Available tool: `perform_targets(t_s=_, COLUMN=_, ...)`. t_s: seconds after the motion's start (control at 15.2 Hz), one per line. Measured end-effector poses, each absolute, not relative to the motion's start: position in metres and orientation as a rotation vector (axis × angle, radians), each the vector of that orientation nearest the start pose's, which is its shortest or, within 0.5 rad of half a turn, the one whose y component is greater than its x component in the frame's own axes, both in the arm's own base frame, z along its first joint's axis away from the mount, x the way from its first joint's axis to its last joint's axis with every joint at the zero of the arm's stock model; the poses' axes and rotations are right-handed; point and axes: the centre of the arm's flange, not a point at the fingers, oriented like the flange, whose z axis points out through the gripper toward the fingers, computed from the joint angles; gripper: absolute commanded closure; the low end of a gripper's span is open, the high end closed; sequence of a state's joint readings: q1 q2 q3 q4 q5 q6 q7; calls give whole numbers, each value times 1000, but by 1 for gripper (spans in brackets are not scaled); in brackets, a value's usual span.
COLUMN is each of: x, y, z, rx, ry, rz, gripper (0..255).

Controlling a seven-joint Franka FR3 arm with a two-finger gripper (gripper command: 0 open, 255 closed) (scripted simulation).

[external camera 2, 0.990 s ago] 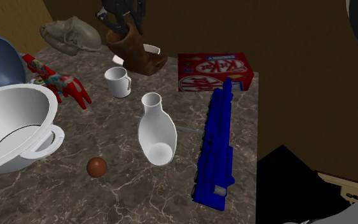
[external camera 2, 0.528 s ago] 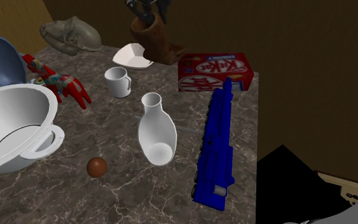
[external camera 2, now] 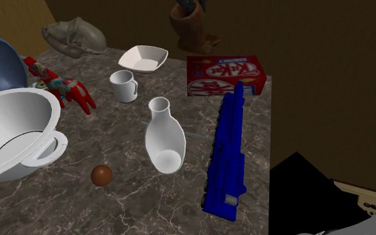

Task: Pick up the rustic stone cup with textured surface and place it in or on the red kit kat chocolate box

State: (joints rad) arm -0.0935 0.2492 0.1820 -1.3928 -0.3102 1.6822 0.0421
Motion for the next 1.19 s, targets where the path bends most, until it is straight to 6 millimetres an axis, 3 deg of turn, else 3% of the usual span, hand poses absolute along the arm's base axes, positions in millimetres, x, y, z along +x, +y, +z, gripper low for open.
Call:
perform_targets(t_s=0.73, x=628, y=-126, z=604, rx=-3399, ry=-115, rz=-104, gripper=255)
perform_targets(t_s=1.19, x=625, y=-136, z=571, rx=-3398, ry=-118, rz=-104, gripper=255)
